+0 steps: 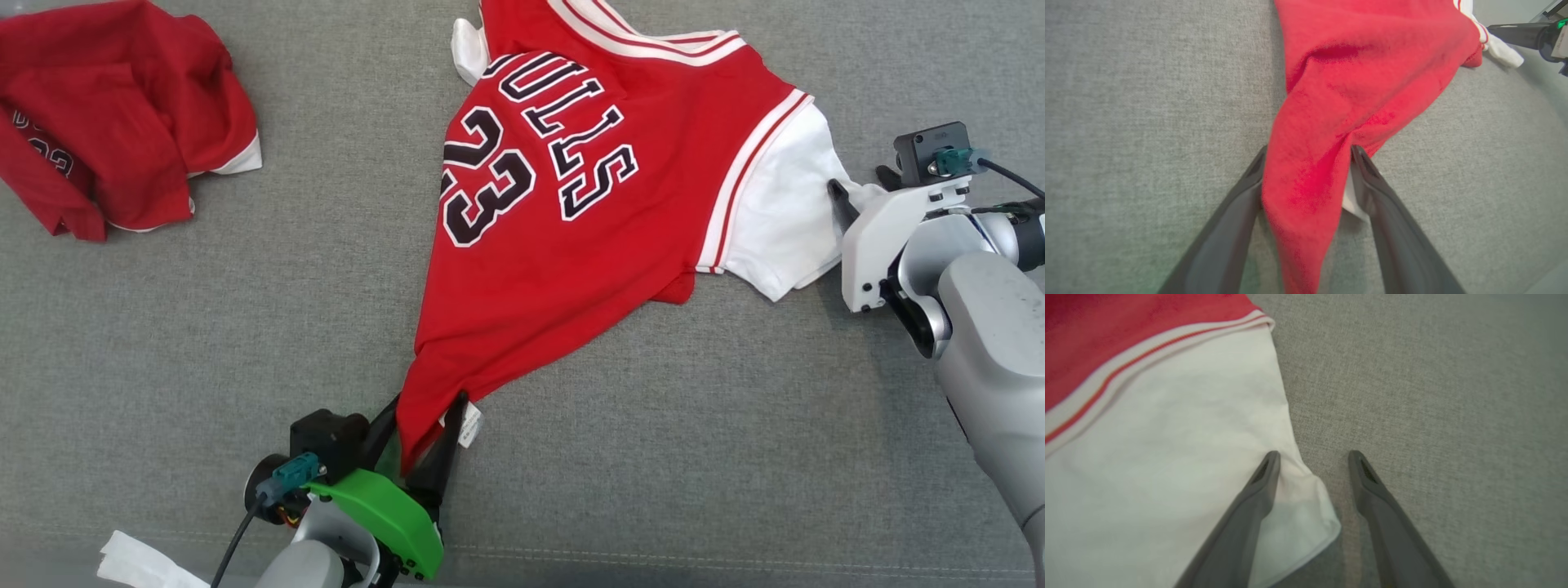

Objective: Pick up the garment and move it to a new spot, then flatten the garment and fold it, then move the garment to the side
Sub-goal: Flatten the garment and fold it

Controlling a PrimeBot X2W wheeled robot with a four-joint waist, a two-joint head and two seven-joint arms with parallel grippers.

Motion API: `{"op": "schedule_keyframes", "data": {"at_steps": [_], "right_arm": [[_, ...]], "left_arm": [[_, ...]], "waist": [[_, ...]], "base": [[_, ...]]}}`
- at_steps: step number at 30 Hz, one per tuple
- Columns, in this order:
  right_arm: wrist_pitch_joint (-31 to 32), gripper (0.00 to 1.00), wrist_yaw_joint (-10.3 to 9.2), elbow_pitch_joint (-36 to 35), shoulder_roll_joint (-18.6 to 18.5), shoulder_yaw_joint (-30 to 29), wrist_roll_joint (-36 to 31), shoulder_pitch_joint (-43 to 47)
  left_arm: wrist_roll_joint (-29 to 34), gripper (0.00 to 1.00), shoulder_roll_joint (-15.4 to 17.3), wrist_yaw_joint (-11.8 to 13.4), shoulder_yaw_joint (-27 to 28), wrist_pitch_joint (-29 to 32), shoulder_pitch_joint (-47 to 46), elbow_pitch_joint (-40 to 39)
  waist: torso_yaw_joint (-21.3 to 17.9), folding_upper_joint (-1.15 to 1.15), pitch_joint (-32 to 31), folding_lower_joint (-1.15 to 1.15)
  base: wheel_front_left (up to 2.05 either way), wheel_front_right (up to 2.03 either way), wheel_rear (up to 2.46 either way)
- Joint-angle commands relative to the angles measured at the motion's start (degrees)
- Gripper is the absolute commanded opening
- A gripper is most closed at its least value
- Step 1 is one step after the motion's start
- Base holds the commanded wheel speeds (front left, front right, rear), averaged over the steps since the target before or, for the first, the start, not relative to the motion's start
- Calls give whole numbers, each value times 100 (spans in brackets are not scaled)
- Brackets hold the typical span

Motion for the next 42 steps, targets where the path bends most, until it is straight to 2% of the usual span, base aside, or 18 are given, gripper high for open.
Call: {"op": "schedule_keyframes", "data": {"at_steps": [1, 3, 6, 7, 12, 22, 27, 33, 42], "right_arm": [[123, 0, 69, 258, 223, 221, 101, 316], [115, 0, 70, 291, 235, 364, 275, 373], [94, 0, 70, 245, 193, 543, 560, 454], [75, 0, 71, 202, 186, 605, 651, 484], [-8, 0, 69, -116, -16, 1008, 1252, 582], [-634, 0, 37, -882, -367, 892, 2277, 584], [-864, 0, 37, -1618, -624, 613, 2897, 698], [-811, 0, 34, -2448, -977, 237, 3301, 802], [-656, 0, 31, -3440, -1265, -599, 3492, 1105]], "left_arm": [[-43, 58, 76, 13, -93, 81, 49, 128], [-122, 31, 157, 13, -218, 148, 110, 116], [-211, 4, 264, 13, -284, 140, 209, 55], [-221, 0, 309, 13, -284, 132, 228, 31], [-287, 0, 463, 63, -247, 142, 397, -140], [-252, 0, 832, 434, 17, 197, 667, -905], [-202, 0, 1163, 635, 120, 425, 898, -1559], [-209, 0, 1492, 808, 153, 787, 1223, -2221], [-204, 0, 2043, 768, -17, 1599, 1532, -3201]], "waist": [[82, 50, 69, 0], [64, 50, 43, 0], [19, 50, -25, 0], [0, 50, -47, 0], [-117, 50, -238, 0], [-296, 50, -716, 0], [-472, 50, -995, 0], [-704, 50, -1309, 0], [-918, 50, -1717, 0]], "base": [[0, 0, 0], [0, 0, 0], [0, 0, 0], [0, 0, 0], [0, 0, 0], [0, 0, 0], [0, 0, 0], [0, 0, 0], [0, 0, 0]]}}
